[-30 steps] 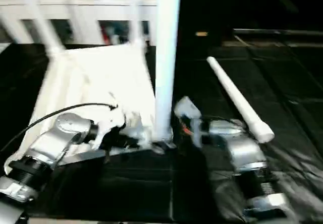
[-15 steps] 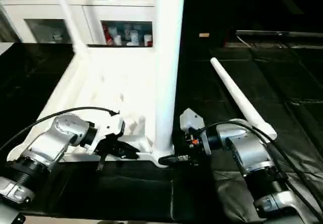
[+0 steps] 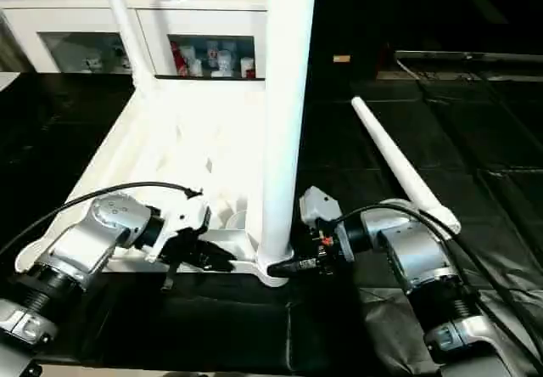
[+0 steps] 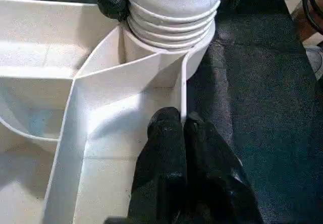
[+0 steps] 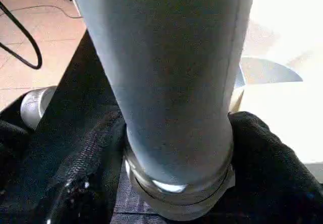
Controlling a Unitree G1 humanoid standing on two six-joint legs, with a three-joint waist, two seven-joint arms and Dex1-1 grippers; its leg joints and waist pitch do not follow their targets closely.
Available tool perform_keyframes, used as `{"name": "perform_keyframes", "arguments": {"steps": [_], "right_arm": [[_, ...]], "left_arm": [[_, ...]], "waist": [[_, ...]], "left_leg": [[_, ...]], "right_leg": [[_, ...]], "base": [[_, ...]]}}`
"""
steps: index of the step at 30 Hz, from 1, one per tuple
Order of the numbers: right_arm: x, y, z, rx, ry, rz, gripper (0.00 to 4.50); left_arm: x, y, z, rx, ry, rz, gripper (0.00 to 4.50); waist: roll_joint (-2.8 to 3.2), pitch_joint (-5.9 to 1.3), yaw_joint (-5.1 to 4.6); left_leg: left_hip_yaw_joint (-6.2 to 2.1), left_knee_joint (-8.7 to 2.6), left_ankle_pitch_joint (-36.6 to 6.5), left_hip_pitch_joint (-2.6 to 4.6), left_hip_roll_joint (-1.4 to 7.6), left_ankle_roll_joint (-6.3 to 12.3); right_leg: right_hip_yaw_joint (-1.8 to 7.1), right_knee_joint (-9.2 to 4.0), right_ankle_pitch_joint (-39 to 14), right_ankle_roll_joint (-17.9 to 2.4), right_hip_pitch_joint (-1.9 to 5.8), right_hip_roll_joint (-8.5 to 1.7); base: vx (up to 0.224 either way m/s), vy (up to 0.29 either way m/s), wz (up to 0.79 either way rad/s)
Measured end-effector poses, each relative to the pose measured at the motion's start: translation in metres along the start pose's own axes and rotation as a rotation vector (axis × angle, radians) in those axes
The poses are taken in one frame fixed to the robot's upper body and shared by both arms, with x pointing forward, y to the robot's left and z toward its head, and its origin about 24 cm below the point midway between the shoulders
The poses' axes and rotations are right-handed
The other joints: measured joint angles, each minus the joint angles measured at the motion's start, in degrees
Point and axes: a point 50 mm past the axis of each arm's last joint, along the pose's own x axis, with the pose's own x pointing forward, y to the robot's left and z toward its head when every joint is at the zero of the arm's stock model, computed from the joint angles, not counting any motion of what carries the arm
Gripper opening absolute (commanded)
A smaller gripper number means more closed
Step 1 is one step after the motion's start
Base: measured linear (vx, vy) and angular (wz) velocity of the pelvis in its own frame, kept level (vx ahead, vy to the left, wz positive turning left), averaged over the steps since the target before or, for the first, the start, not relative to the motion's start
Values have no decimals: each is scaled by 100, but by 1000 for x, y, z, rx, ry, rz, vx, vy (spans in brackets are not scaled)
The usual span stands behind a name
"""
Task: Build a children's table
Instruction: Rotate leg to tighten
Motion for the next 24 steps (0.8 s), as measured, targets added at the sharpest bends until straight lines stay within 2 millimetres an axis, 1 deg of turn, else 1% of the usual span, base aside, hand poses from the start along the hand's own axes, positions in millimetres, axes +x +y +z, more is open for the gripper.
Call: {"name": "perform_keyframes", "arguments": {"steps": [4,7,10,11,13,14,15,18,20,21,22,24], "right_arm": [[4,-2,-1,12,-17,-51,272],[4,-9,-3,61,-51,-181,272],[12,-19,-5,177,-133,-398,272],[15,-23,-4,211,-153,-481,271],[19,-30,-3,251,-173,-624,270],[20,-33,-1,253,-172,-665,270],[21,-35,0,261,-171,-692,270],[31,-39,5,298,-188,-823,270],[33,-41,7,301,-190,-870,270],[33,-41,7,299,-191,-879,305],[33,-41,8,298,-193,-884,326],[33,-39,8,300,-202,-883,347]], "left_arm": [[4,3,-1,-31,-22,47,0],[6,10,-1,-87,-52,144,0],[11,20,2,-171,-86,283,0],[15,23,4,-209,-98,329,0],[25,29,10,-277,-126,419,0],[28,30,13,-295,-131,443,0],[31,31,14,-308,-136,459,0],[37,35,19,-351,-143,545,0],[41,36,23,-363,-147,571,0],[42,36,24,-366,-147,576,0],[42,36,25,-366,-148,578,0],[42,36,26,-365,-147,579,0]], "waist": [[0,0,-2],[-2,1,-48],[-6,4,-212],[-5,4,-283],[-4,3,-369],[1,0,-392],[3,-1,-401],[11,-6,-411],[17,-10,-403],[17,-10,-396],[17,-10,-392],[17,-10,-391]], "left_leg": [[0,4,0,2,0,0],[-1,14,0,7,0,0],[-10,15,5,3,0,-9],[-15,12,5,9,-2,-10],[-13,10,6,11,-2,-12],[-13,8,6,11,-3,-12],[-12,3,6,12,-3,-12],[-8,-12,6,12,-3,-12],[-9,-13,5,8,-6,-13],[-9,-15,4,8,-6,-11],[-10,-17,2,8,-6,-7],[-9,-17,-2,6,-7,-1]], "right_leg": [[0,5,0,0,0,0],[3,16,0,0,1,0],[13,26,-3,9,-5,3],[11,25,-9,18,-4,3],[11,23,-10,21,-5,5],[11,23,-11,21,-6,6],[10,23,-11,23,-6,6],[8,20,-9,17,-8,9],[8,10,-8,13,-8,7],[8,2,-8,13,-8,6],[7,-11,-6,11,-9,6],[7,-16,-6,11,-11,6]], "base": [[0,0,0],[0,0,0],[0,0,0],[0,0,0],[0,0,0],[0,0,0],[0,0,0],[0,0,0],[0,0,0],[0,0,0],[0,0,0],[0,0,0]]}}
